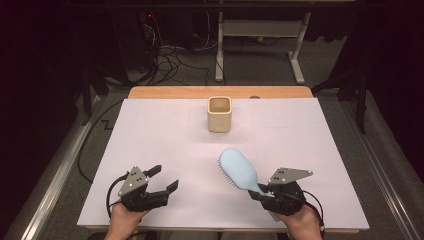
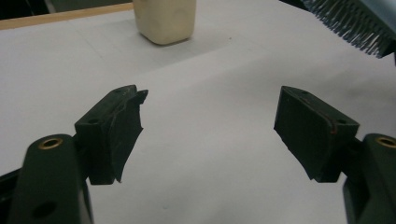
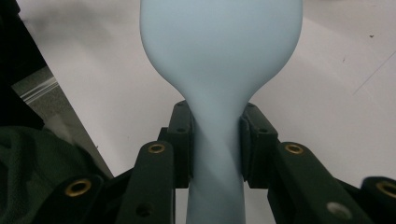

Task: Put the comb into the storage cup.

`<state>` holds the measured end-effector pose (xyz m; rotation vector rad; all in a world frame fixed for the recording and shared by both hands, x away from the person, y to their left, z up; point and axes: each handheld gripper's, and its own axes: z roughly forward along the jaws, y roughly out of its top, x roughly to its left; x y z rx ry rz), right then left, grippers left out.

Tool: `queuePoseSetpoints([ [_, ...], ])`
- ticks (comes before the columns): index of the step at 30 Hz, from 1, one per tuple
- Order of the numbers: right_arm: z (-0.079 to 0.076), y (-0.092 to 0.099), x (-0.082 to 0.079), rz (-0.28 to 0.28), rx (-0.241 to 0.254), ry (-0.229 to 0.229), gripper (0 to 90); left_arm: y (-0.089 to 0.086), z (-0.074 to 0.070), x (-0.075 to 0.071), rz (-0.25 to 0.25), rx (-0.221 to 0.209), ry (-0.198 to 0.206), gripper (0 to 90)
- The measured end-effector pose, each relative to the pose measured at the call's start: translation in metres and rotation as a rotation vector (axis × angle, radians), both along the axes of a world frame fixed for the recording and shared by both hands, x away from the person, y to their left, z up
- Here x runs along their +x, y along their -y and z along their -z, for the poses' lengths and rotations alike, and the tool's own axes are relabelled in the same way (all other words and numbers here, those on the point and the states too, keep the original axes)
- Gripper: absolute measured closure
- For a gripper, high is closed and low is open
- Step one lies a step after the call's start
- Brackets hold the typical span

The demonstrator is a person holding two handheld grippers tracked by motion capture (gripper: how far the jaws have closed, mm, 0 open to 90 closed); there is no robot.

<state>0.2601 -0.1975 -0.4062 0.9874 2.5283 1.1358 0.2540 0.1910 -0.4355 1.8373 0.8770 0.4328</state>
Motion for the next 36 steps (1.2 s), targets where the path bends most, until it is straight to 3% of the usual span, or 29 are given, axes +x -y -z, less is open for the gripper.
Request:
queuePoseSetpoints([
  [20, 0.001, -0.006, -0.001, -0.026, 0.002, 0.0, 70.5, 0.024, -0.001, 0.007, 0.06, -0.023, -0.023, 24.2],
  [23, 0.001, -0.006, -0.001, -0.028, 0.003, 0.0, 70.5, 0.027, -0.002, 0.009, 0.068, -0.019, -0.049, 24.3],
  [36, 0.001, -0.009, -0.001, -0.036, -0.003, 0.001, 70.5, 0.041, -0.003, 0.011, 0.107, -0.032, -0.052, 24.8],
])
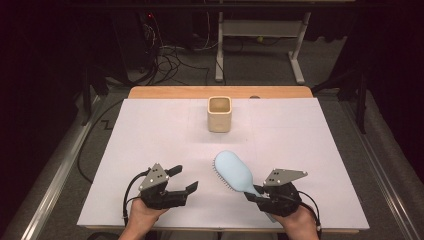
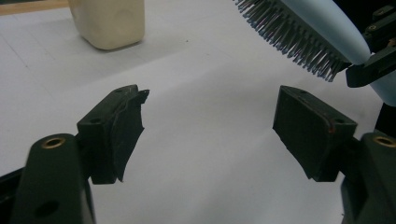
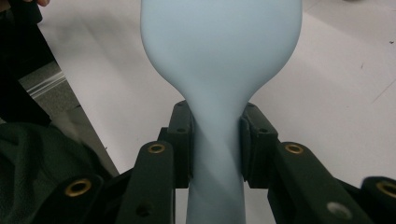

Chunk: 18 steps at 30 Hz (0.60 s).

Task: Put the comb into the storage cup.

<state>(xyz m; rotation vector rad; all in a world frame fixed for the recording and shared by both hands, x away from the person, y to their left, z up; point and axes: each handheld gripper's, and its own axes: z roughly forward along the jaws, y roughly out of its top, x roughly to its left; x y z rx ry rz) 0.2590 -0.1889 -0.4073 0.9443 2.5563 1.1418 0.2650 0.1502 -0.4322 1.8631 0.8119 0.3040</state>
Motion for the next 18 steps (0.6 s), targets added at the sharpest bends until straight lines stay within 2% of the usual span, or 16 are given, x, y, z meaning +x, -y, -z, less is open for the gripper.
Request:
queuePoseSetpoints([
  [10, 0.0, -0.001, 0.0, -0.003, 0.001, 0.0, 70.5, 0.017, -0.001, 0.003, 0.05, -0.009, -0.009, 24.7],
  [18, 0.001, -0.002, 0.0, -0.006, -0.005, -0.001, 70.5, 0.029, 0.0, 0.005, 0.086, 0.008, -0.03, 22.8],
])
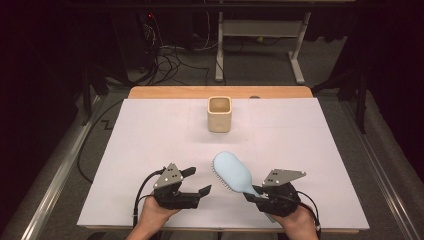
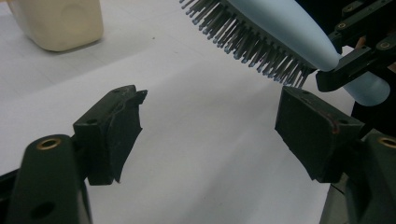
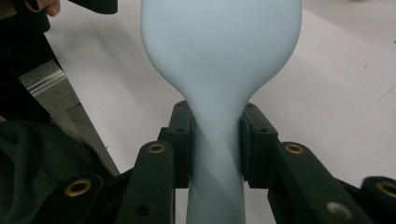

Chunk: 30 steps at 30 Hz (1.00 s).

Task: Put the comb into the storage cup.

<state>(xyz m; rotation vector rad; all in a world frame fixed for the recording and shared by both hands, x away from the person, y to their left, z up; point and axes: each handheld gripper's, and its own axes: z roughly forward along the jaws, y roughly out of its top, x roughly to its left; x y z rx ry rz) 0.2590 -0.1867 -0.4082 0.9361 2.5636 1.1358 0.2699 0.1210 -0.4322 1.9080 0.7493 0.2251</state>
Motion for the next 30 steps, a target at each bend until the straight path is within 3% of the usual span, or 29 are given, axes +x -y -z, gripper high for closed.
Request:
queuePoseSetpoints([
  [30, -0.002, -0.006, 0.0, -0.009, 0.002, 0.03, 70.4, 0.026, -0.005, 0.01, 0.068, -0.068, -0.054, 18.9],
])
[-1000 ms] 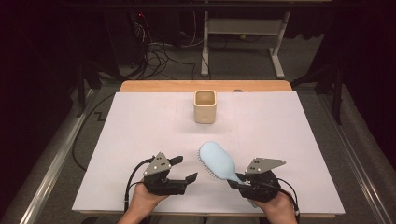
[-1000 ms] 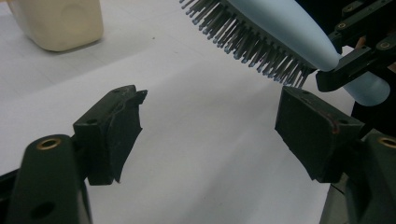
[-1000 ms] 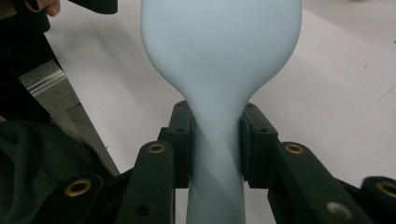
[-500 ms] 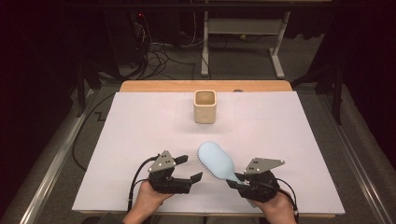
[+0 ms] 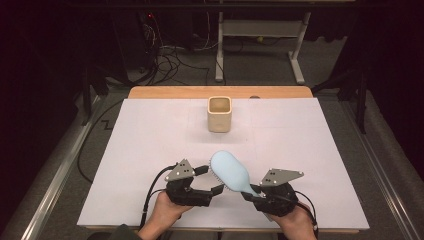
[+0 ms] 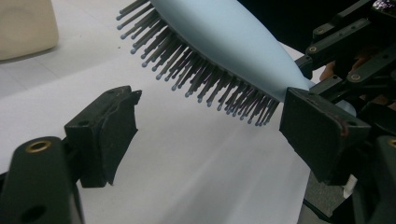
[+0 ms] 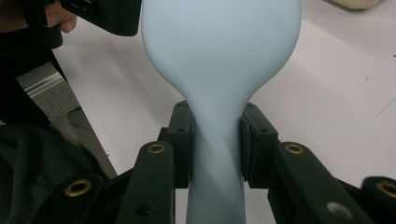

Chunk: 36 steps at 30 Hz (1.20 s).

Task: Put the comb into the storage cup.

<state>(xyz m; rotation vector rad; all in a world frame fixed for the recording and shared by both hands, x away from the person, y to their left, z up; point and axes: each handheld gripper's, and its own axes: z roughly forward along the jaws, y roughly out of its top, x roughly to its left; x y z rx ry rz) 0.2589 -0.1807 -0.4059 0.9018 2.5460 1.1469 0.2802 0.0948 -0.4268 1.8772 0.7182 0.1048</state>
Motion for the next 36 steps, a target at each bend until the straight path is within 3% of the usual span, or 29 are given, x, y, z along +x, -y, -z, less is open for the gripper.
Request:
queuePoseSetpoints([
  [18, -0.001, -0.005, 0.0, 0.009, 0.013, 0.028, 70.4, 0.008, -0.003, 0.001, 0.007, -0.037, -0.006, 15.5],
  [28, -0.001, -0.01, -0.001, 0.006, 0.008, 0.041, 70.4, 0.016, -0.002, 0.003, 0.015, -0.032, -0.025, 13.4],
  [36, 0.0, -0.014, -0.001, -0.011, 0.0, 0.046, 70.5, 0.02, -0.003, 0.006, 0.005, -0.06, -0.041, 13.2],
])
